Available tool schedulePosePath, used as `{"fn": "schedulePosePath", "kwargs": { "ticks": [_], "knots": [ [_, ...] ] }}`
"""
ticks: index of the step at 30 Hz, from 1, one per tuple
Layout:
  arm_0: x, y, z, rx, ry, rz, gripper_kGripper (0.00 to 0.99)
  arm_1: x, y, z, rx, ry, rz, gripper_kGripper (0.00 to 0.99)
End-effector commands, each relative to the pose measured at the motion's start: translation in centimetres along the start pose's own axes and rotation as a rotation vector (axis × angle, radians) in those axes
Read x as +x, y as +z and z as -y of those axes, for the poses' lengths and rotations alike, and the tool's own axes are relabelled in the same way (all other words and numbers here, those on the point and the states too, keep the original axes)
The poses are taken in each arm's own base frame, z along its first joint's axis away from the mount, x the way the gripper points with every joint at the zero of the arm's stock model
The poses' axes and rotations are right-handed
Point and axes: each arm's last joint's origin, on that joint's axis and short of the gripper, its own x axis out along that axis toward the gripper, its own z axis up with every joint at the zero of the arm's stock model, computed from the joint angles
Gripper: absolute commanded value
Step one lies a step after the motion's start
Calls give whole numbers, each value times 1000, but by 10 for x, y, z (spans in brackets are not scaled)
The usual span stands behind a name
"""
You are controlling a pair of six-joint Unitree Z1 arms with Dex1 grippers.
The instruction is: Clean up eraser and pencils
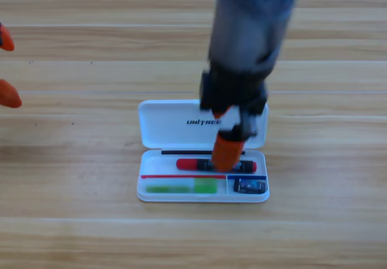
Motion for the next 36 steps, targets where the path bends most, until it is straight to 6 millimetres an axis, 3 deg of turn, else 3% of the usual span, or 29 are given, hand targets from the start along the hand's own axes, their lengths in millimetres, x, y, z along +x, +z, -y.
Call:
{"fn": "schedulePosePath", "kwargs": {
  "ticks": [1,5,7,13,20,22,26,31,36],
  "knots": [
    [-1,-6,-2,-10,8,6,990,-133,-57,-67,-12,-31,270,904],
    [-3,0,-9,-15,28,23,990,-171,-101,-87,11,-108,418,919],
    [-1,5,-15,-18,55,38,990,-175,-120,-99,13,-145,487,931],
    [14,20,-33,-44,132,117,980,-154,-155,-114,22,-131,598,931],
    [57,49,-62,-68,120,235,822,-128,-178,-125,12,-118,699,931],
    [77,57,-69,-68,93,257,713,-129,-181,-128,8,-119,712,931],
    [112,65,-76,-50,48,277,390,-130,-182,-129,2,-117,727,933],
    [142,65,-75,-23,25,269,0,-132,-184,-134,-16,-82,756,933],
    [159,64,-69,-50,-12,282,0,-129,-184,-134,-26,-58,761,933]
  ]
}}
